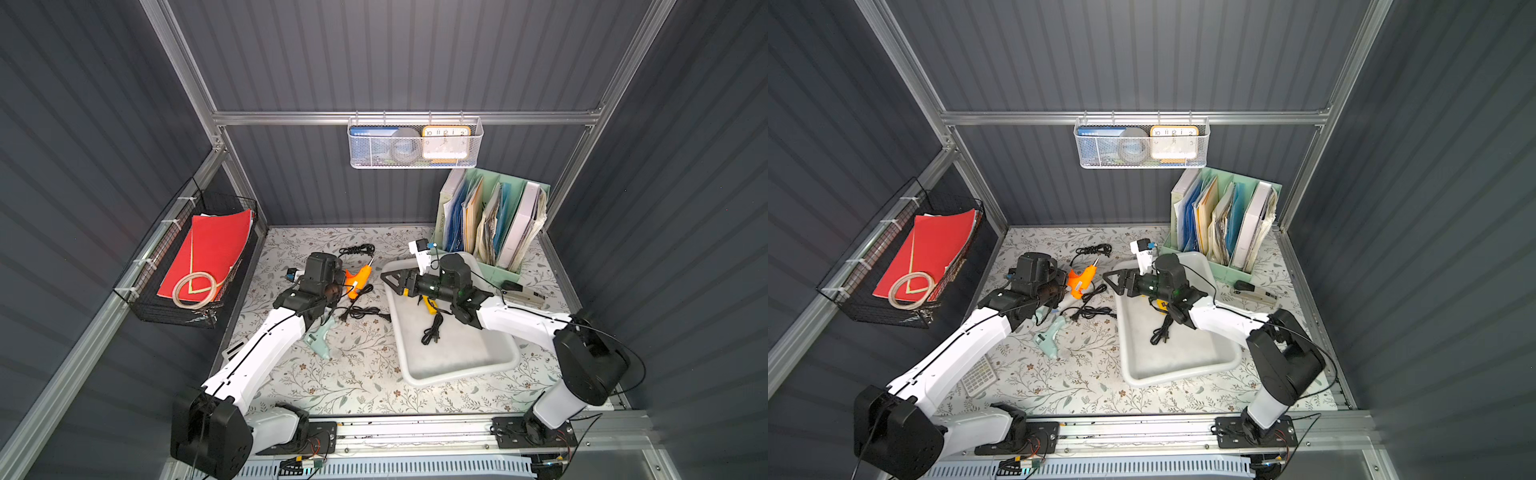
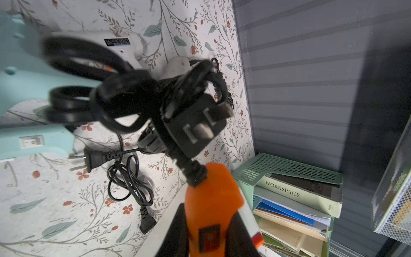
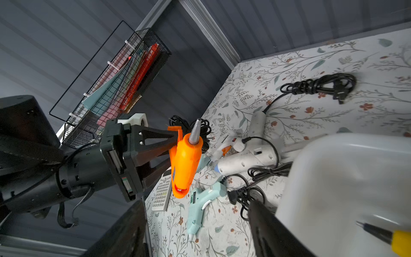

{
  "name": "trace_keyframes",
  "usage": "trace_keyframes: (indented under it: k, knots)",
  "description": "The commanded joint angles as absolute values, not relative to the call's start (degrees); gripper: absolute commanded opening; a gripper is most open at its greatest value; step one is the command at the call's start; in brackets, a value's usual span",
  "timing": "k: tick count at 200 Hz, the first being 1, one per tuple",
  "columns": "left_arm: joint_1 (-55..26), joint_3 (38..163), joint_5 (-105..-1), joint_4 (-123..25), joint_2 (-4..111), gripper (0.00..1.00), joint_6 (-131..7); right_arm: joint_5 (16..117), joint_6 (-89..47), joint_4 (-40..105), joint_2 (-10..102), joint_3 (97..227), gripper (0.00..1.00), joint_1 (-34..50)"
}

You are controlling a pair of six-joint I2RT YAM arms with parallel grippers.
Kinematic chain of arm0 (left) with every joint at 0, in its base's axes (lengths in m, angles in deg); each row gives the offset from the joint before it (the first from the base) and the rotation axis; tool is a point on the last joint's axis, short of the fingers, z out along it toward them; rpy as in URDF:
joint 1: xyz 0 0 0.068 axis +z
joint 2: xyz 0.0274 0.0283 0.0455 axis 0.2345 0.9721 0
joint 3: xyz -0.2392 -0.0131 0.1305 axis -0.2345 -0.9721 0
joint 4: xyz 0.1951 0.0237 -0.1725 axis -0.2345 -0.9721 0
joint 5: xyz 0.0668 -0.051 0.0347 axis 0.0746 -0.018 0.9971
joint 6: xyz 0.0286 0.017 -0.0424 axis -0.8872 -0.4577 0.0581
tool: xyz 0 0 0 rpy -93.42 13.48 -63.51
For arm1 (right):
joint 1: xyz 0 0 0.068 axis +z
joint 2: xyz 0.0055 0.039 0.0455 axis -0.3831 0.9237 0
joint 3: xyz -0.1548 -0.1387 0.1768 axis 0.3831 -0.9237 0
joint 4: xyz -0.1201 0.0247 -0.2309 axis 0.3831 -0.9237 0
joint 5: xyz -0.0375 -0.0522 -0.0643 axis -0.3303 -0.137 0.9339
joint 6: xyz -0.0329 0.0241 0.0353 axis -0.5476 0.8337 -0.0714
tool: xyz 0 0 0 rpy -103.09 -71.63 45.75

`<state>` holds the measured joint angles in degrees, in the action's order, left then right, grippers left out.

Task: Put the hot melt glue gun into the storage box
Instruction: Pick up the hot melt adhesive gun from the center of the board.

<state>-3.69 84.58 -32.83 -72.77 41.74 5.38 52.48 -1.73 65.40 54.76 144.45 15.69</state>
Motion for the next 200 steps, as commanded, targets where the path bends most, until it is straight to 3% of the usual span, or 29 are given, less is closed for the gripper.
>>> trace_keyframes:
  k: [1,146,164,189,200]
  knots:
    - [-3.17,87.41,-36.10,-70.38,40.33,0.00,3.28,50.94,1.94,72.10,58.31,148.69,0.72,16.43]
    - [-2.39,84.78,-40.23,-65.77,40.24,0.00,4.26,50.55,5.06,73.89,67.85,156.19,0.51,19.90]
    - [-2.34,84.39,-40.41,-65.48,40.15,0.00,4.61,50.31,4.76,73.38,68.44,157.03,0.41,20.27]
    - [-1.91,83.22,-40.76,-64.67,39.88,0.00,4.94,49.92,4.73,72.44,68.70,157.78,0.17,20.37]
    - [-1.65,82.60,-40.88,-64.32,39.56,0.16,5.09,50.21,4.21,71.28,68.24,157.77,0.08,20.36]
